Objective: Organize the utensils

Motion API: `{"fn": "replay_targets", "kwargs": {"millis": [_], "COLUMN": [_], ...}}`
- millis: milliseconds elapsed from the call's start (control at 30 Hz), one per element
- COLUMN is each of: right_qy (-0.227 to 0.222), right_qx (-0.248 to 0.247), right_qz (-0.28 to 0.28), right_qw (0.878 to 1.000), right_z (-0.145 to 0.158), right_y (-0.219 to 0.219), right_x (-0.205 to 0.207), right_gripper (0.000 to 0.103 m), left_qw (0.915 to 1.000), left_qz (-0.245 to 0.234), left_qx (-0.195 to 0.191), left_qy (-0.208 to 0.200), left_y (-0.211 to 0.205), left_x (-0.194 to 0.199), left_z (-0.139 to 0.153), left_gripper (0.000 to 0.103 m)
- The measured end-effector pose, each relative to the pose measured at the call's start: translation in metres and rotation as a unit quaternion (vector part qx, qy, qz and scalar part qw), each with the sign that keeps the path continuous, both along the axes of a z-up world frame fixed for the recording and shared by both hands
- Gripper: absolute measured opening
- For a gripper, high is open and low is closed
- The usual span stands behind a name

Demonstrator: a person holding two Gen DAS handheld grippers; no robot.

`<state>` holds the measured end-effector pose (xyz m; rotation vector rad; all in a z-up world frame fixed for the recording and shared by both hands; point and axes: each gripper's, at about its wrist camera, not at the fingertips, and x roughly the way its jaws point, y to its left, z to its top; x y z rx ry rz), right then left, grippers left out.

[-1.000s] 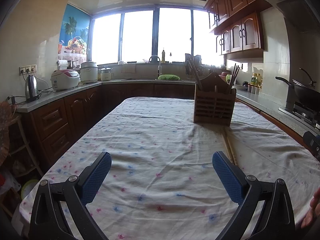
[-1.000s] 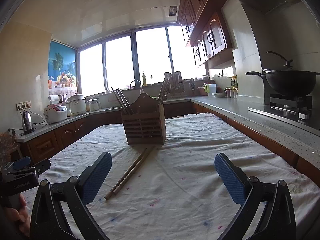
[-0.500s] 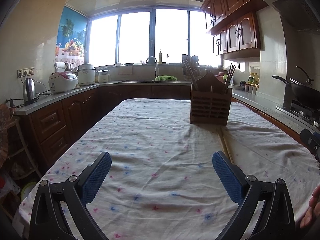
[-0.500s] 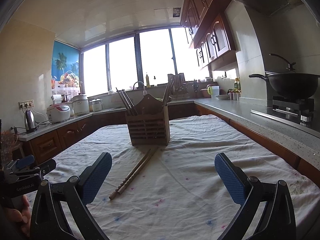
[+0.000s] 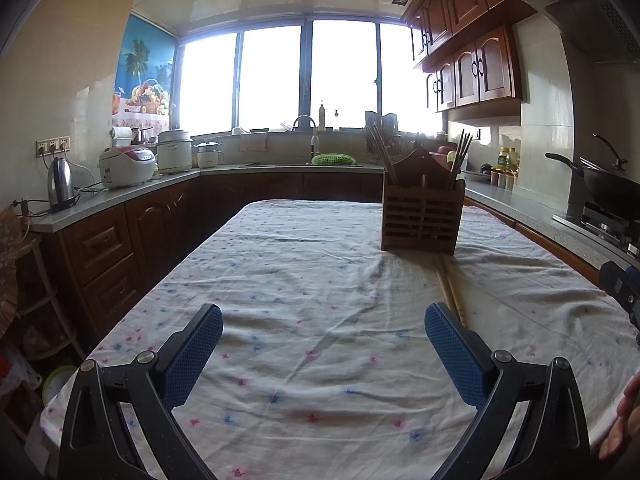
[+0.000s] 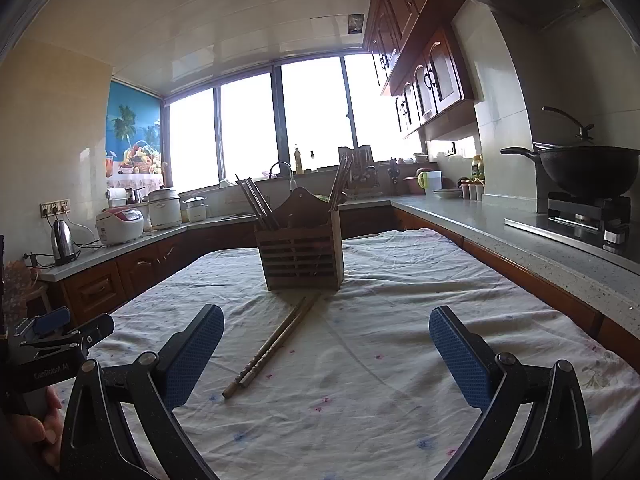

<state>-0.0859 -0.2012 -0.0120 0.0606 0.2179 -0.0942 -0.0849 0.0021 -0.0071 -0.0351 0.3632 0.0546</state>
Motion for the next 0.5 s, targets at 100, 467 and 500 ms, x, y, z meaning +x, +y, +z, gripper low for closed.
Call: {"fn": "replay_targets", "kwargs": {"millis": [100,467,500], "right_qy": [-0.002,-0.004,-0.005], "right_qx": [-0.001,-0.002,-0.002], "right_qz": [0.001,0.005,0.005], "right_qw": [1.000,1.000,1.000], "right_z": [0.0002,0.0014,0.0014], "right_y": [0.0014,0.0035,0.0035], "right_x": [-0.0010,-0.0011,-0.0010], "right_gripper": [0.103,0.103,0.103], "left_qw": [1.0000,0.9998,0.9998], "left_qz": [0.000,-0.002,-0.002], "left_qx": [0.004,0.017,0.018], "left_qy": [0.001,-0.006,-0.007], "left_y": [-0.0013,-0.0085,-0.0086], "left_x": [-0.0001,-0.0052,-0.0055], "left_z": [0.0010,0.0034,0.0037], "left_gripper": [0.102,0.102,0.102]}}
